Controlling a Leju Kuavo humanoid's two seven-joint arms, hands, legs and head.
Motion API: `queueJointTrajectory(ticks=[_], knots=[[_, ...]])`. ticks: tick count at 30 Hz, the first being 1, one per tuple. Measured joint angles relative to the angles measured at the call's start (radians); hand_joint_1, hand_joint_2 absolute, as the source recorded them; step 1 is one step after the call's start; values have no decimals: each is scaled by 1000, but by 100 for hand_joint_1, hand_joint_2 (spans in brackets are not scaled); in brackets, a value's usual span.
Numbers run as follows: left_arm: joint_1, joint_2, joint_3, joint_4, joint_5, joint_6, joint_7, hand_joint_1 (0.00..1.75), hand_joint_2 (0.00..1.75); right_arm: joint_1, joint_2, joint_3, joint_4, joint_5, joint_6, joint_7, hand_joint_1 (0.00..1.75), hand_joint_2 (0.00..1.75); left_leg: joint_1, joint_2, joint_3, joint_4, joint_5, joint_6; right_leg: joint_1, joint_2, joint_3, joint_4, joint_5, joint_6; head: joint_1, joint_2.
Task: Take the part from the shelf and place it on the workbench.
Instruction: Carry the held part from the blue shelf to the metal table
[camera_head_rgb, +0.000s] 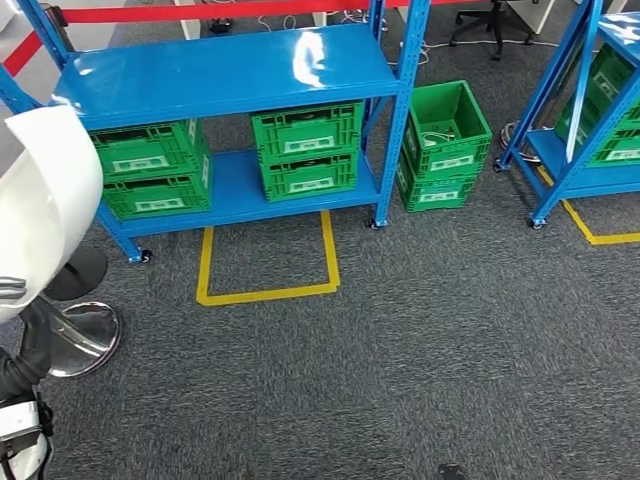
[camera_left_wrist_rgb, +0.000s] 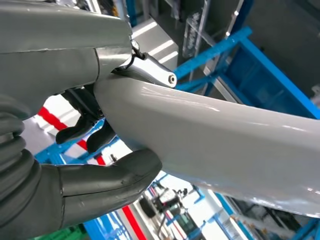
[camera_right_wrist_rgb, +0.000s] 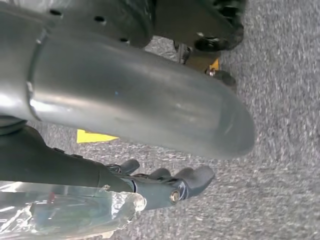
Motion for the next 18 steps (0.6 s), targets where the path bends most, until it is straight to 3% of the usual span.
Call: queueJointTrajectory(ticks=[2, 3, 4, 5, 6, 7, 9, 11, 13, 15, 17, 18], knots=[[2, 0, 0, 0, 1, 0, 0, 175, 175, 1, 0, 1, 0, 0, 0, 0, 0, 0, 6, -13, -3, 3, 0, -8, -10, 1, -54, 115, -45, 14, 0, 0], [2, -1, 0, 1, 1, 0, 0, 175, 175, 2, 0, 1, 0, 0, 0, 0, 0, 0, 11, -23, -4, 5, -1, -15, -15, 1, -59, 129, -41, 21, 0, 0], [3, -1, -1, 1, 1, 0, 0, 175, 175, 3, 0, 1, 0, 0, 0, 0, 0, 0, 17, -33, -6, 11, -3, -25, -21, 3, -43, 100, -18, 29, 0, 0], [2, -2, -1, 1, 1, 0, 0, 175, 175, 3, 0, 1, 0, 0, 1, 0, 0, 0, 25, -45, -9, 20, -7, -35, -28, 11, -9, 36, 16, 38, 0, 0], [3, -2, -1, 0, 1, 0, 0, 175, 175, 2, 0, 1, 1, 1, 3, 1, 0, 0, 30, -56, -14, 32, -13, -48, -34, 33, 27, -28, 37, 48, 1, 0], [3, -2, 0, 0, 1, 1, 0, 175, 175, 2, 2, 2, 1, 2, 6, 2, 0, 0, 34, -66, -20, 46, -20, -60, -38, 51, 56, -80, 50, 47, 2, 0], [3, -3, 1, -1, 2, 5, 0, 175, 175, 1, 3, 2, 3, 6, 9, 5, 0, 0, 36, -82, -32, 60, -25, -74, -38, 69, 79, -112, 45, 26, 1, 0], [7, -4, 1, -4, 3, 12, 0, 175, 175, 0, 2, 5, 3, 9, 7, 7, 0, 0, 40, -90, -36, 57, -17, -80, -34, 47, 83, -111, 51, -4, -3, 0], [9, -4, 1, -6, 4, 18, 0, 175, 175, 0, 2, 8, 3, 10, 4, 7, 0, 0, 41, -54, -54, 88, -33, -83, -31, 25, 81, -113, 58, -24, -6, 0], [6, -4, -1, -8, 4, 20, 0, 175, 175, 2, 0, 10, 3, 10, 3, 6, 0, 0, 37, -5, -115, 209, -98, -82, -29, -2, 75, -114, 60, -34, -9, 0], [7, -5, -2, -8, 4, 21, 0, 175, 175, 6, -2, 11, 3, 10, 3, 6, 0, 0, 36, 8, -182, 346, -153, -83, -29, -32, 70, -114, 60, -36, -10, 0], [8, -5, -3, -8, 4, 21, 0, 175, 175, 6, -3, 11, 3, 10, 3, 6, 0, 0, 36, 9, -194, 371, -153, -83, -29, -47, 70, -114, 60, -36, -10, 0]])
